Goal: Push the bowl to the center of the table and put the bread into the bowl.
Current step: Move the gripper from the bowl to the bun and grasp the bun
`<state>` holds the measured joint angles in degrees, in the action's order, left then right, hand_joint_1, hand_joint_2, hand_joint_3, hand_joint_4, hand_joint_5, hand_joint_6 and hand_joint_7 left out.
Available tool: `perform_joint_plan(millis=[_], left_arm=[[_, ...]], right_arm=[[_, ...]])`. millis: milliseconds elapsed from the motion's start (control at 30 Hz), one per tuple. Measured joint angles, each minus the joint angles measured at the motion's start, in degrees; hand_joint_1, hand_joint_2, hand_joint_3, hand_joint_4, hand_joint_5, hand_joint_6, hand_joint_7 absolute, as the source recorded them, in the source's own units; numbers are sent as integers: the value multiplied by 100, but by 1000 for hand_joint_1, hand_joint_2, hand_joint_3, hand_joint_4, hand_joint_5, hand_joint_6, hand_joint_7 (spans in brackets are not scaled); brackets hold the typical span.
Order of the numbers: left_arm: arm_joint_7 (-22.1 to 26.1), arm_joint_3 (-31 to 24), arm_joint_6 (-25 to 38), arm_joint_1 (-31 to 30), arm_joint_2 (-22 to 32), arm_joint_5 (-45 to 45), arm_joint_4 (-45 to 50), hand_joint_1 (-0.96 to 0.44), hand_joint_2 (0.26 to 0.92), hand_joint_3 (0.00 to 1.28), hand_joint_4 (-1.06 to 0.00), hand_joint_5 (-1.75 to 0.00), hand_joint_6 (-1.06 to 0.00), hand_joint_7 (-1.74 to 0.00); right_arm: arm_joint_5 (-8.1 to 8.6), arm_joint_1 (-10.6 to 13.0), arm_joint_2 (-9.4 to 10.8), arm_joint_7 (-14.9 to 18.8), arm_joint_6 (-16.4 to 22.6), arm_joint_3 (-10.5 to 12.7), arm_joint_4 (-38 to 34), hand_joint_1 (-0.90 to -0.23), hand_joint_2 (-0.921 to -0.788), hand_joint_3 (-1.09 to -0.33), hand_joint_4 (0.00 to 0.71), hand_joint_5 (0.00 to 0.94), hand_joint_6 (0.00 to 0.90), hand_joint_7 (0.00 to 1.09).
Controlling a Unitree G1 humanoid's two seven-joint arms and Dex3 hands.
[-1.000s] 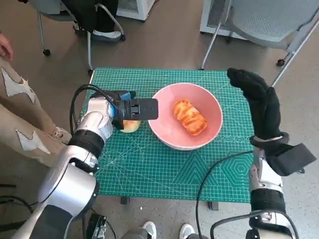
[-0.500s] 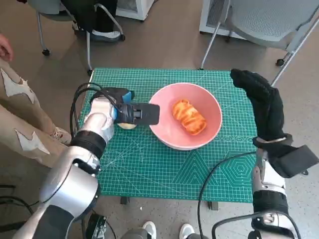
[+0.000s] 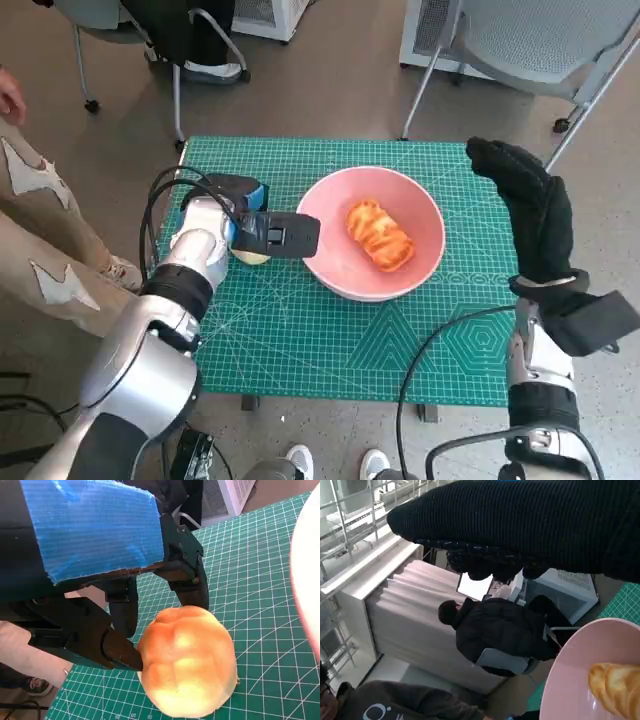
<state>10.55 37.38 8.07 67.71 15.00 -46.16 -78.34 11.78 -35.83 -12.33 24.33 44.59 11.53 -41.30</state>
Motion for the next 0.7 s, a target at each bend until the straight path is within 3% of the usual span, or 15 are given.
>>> perform_joint_plan(millis=[367, 400, 500, 600, 700], left_arm=[[0, -10, -56, -14, 44, 1, 0, 1, 920, 157, -551, -1299, -547, -1274], [0, -10, -60, -15, 48, 1, 0, 138, 869, 224, -595, -1295, -521, -1036], [0, -10, -70, -18, 56, 2, 0, 309, 722, 472, -636, -1339, -566, -591], [0, -11, -74, -19, 62, 1, 0, 367, 655, 597, -640, -1377, -586, -413], [0, -12, -74, -19, 67, 1, 0, 385, 628, 649, -638, -1397, -590, -354]], right_arm=[[-6, -1, 47, -34, 0, -17, -28, -671, -921, -837, 170, 1, 44, 403], [-6, -1, 50, -35, 0, -21, -28, -670, -921, -837, 169, 0, 44, 403], [-11, -1, 58, -37, 0, -33, -27, -669, -921, -839, 169, 0, 44, 402], [-15, -2, 63, -42, 0, -40, -26, -670, -921, -840, 169, 0, 44, 401], [-18, -2, 66, -48, -1, -45, -26, -670, -921, -840, 169, 0, 44, 400]])
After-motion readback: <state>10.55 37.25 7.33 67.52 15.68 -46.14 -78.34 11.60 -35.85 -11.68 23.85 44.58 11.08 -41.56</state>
